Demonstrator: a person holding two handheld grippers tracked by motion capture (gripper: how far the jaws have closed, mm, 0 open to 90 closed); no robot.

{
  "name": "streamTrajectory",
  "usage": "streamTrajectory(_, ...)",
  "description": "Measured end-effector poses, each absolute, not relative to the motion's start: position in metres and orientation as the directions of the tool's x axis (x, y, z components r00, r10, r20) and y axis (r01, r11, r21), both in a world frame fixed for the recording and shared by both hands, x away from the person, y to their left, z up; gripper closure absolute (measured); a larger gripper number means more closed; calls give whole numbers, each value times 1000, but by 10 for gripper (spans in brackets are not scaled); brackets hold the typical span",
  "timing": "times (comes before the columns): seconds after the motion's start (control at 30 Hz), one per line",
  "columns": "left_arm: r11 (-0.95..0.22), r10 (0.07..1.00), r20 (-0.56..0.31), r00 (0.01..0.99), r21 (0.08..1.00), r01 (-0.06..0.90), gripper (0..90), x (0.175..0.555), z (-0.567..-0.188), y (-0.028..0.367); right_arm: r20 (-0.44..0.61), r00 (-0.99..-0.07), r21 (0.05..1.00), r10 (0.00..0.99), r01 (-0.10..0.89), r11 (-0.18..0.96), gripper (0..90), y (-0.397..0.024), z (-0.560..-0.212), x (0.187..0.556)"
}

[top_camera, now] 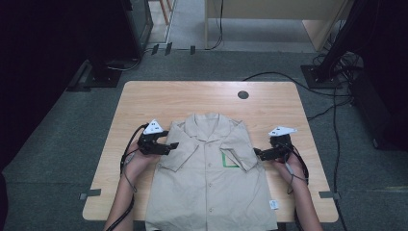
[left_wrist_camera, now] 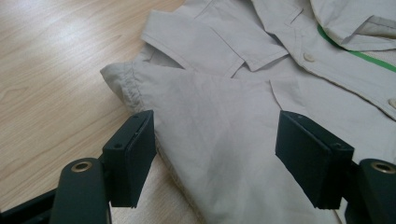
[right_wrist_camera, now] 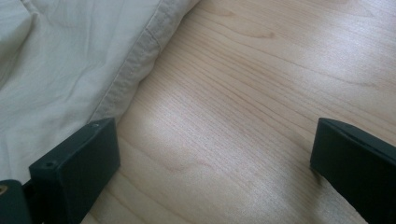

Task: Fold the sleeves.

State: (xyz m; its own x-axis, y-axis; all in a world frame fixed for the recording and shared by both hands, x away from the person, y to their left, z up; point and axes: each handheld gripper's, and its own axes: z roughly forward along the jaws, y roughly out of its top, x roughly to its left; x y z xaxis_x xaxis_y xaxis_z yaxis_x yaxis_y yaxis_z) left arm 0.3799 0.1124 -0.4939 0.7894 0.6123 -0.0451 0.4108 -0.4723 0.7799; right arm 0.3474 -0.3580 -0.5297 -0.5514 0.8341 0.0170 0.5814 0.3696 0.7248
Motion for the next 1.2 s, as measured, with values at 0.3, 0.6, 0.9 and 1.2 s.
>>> streamTrajectory(0.3, -456, 619, -69, 782, 779, 430, 291, 381, -494, 120, 17, -552, 725, 834, 581, 370, 10, -358, -530, 347)
streamTrajectory(0.6, -460, 615, -84, 784, 769, 444, 290, 383, -498, 125, 16, -552, 725, 834, 581, 370, 10, -358, -530, 347)
streamTrajectory(0.9, -455, 623, -82, 778, 771, 446, 291, 383, -500, 131, 17, -552, 725, 834, 581, 370, 11, -358, -530, 347)
streamTrajectory(1.2, -455, 626, -79, 776, 771, 446, 291, 384, -502, 137, 17, -552, 725, 834, 580, 370, 11, -358, -530, 347)
